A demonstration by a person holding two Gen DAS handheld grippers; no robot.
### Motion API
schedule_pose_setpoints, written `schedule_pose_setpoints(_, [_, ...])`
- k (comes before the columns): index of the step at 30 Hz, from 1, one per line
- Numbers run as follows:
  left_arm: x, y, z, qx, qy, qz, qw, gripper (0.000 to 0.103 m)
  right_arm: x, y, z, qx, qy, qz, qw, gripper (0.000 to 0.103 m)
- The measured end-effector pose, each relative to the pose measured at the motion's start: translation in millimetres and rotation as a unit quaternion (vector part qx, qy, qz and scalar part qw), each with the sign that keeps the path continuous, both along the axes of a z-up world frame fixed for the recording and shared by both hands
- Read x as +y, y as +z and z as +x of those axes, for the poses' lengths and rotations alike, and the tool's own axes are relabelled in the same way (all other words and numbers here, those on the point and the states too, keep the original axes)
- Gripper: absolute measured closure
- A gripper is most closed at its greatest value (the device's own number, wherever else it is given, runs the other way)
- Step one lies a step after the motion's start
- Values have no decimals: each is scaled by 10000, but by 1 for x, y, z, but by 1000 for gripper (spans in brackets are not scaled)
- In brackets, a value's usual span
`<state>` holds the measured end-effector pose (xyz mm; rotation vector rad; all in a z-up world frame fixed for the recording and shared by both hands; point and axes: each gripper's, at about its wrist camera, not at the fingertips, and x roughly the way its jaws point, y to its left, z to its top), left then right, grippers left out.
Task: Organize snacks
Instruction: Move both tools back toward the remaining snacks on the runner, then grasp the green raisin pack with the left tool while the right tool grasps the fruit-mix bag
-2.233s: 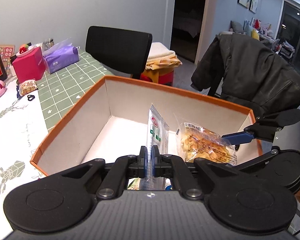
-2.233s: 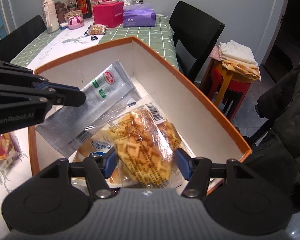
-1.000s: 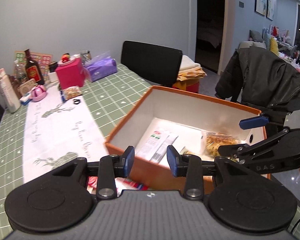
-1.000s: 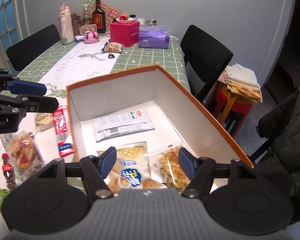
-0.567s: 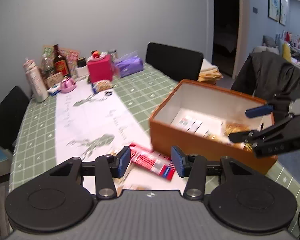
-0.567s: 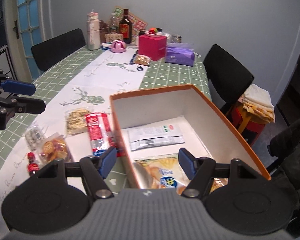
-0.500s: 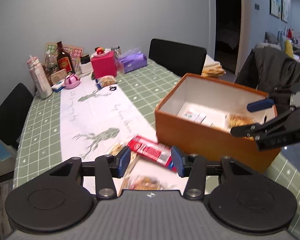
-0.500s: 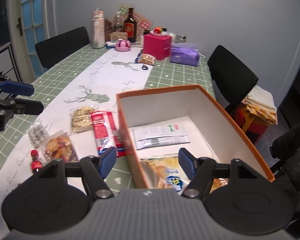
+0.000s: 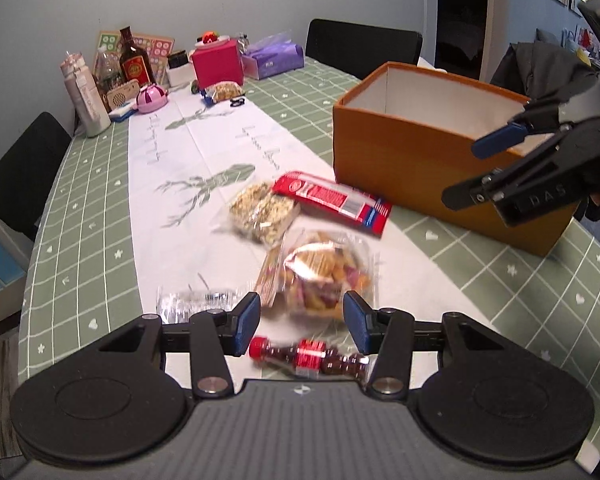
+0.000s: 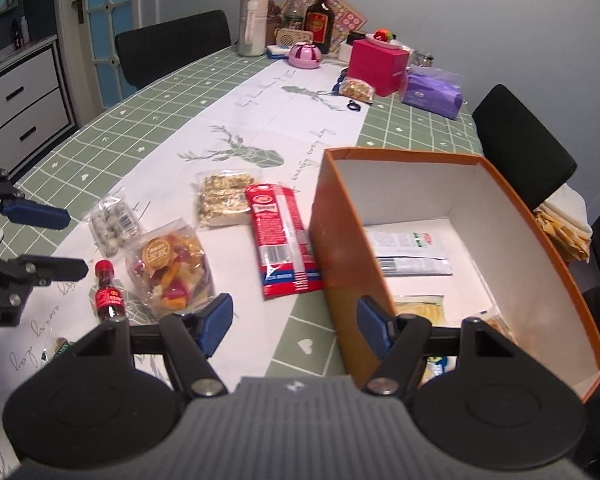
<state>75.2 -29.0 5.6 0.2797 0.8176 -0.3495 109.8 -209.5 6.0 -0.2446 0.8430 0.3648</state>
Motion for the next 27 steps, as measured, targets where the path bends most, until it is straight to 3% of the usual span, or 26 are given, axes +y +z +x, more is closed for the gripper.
schedule_pose_setpoints(6, [14,-11,-12,134,-89,-39,9999,45,26,-16,4,147,169,34,9997,36])
schedule_pose_setpoints(11, [19,-18,-22,277,-427,-203,9985,36,48,-20,7,160,402,118,9990,35])
schedule_pose_setpoints(21, [12,-44,-38,590,-1092,62,9922,30,77,-25,16,188,610,319,9975,32])
schedule_pose_setpoints(25, [10,-55,-40,769,-1265,14,9890,29,84,-29,19,200,689,394,9966,27])
schedule_pose_setpoints(27, [9,-56,-41,795,-1357,-24,9876,24,87,-31,21,247,713,458,9961,27])
